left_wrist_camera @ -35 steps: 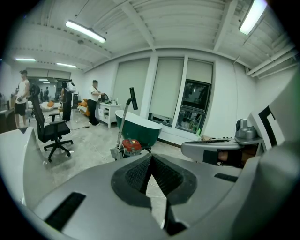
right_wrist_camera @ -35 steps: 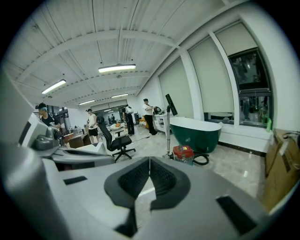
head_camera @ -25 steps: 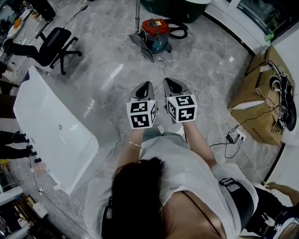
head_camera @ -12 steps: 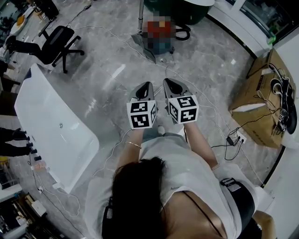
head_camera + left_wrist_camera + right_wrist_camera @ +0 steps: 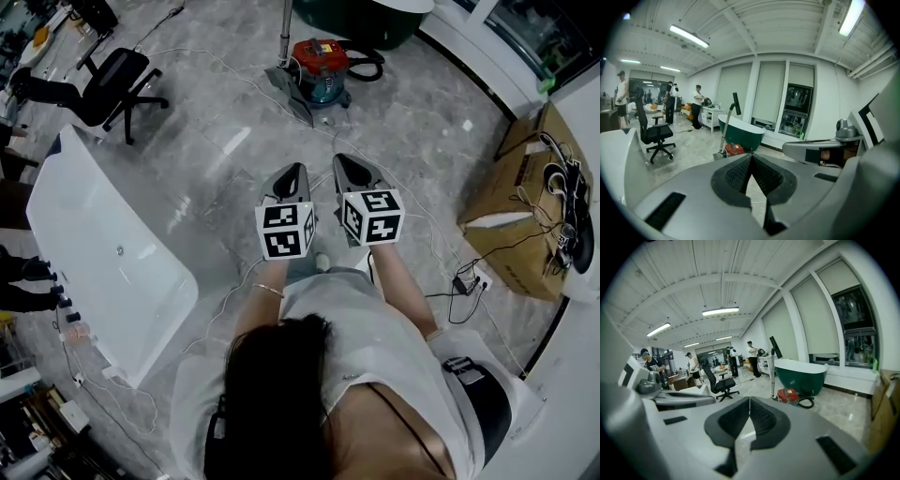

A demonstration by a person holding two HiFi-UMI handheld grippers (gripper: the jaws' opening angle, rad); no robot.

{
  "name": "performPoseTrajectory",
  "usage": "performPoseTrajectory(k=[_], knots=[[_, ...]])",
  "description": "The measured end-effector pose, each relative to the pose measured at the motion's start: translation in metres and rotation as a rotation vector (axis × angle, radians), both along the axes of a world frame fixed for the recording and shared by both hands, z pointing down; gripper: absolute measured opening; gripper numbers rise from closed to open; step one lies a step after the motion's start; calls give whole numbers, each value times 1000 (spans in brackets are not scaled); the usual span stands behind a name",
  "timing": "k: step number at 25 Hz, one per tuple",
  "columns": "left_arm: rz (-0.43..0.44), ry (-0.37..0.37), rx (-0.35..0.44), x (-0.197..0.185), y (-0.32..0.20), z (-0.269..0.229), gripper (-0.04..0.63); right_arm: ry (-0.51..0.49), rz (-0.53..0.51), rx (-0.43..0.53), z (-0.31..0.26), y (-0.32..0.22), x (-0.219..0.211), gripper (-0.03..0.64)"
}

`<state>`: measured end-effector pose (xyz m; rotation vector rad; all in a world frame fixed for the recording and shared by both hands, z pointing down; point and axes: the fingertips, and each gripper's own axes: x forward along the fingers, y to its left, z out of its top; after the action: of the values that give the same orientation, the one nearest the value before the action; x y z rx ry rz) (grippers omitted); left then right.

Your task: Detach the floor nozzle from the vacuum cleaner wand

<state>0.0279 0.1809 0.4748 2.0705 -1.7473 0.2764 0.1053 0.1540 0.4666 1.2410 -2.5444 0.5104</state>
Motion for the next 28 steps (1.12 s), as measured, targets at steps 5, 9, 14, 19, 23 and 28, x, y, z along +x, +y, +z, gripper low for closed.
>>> performPoseTrajectory(k=[5,9,14,19,23,28], knots=[[-25,10,2,-9,-13,1,3,-64,17,-14,-7,-12,-5,15],[-54,11,18,-17,-28,-4,3,-30,40,-32,0,-27,-8,15],[-53,14,13,-21,-49,-2,3,-30,71,-62,10,-46,-6,15],[-57,26,-14,-33,-69,7,3,5,62,-39,12,-66,-17,15],[-58,20,-34,-39,-90,14,3,53,43,-4,13,-85,-25,15],[-45,19,-33,-49,-120,18,3,51,46,-19,21,-116,-40,15]])
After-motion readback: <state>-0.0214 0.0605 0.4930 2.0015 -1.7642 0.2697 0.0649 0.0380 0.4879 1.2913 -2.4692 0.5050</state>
